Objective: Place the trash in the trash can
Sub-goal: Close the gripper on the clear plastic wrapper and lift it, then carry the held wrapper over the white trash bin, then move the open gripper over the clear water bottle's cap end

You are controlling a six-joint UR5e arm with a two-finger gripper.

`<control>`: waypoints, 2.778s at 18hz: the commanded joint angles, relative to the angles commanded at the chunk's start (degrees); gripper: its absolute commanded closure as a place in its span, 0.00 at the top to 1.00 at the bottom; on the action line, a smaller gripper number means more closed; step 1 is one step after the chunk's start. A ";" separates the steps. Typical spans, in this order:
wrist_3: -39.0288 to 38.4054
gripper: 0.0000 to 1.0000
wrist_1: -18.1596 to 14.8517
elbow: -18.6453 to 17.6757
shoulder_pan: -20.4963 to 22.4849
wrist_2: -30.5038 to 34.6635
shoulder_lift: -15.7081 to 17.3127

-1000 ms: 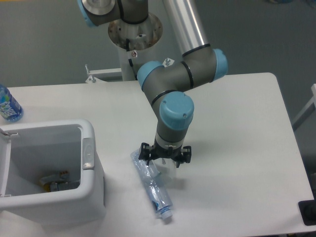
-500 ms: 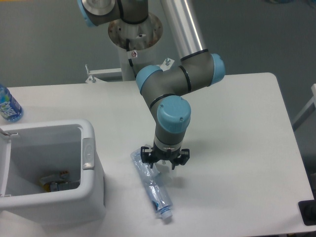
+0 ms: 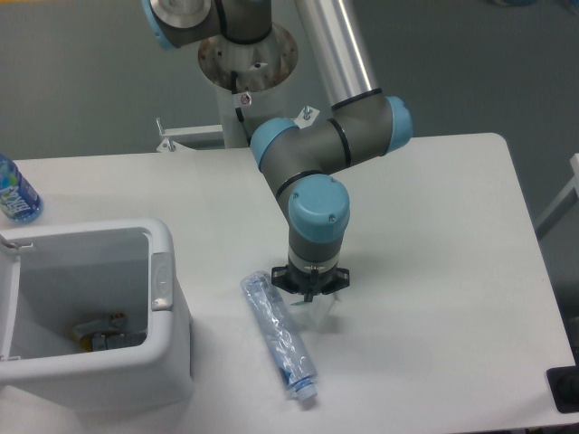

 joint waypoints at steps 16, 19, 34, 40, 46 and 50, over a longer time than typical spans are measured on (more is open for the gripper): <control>-13.07 0.00 0.17 16.26 6.69 -18.01 8.88; -18.78 0.00 1.40 16.78 4.67 -20.55 10.47; -27.77 0.13 5.18 14.68 -16.60 -21.45 14.25; -27.33 1.00 7.47 13.89 -17.22 -20.74 14.33; -27.33 1.00 7.82 14.50 -9.77 -20.74 11.27; -26.80 1.00 7.82 14.85 -2.91 -20.83 7.84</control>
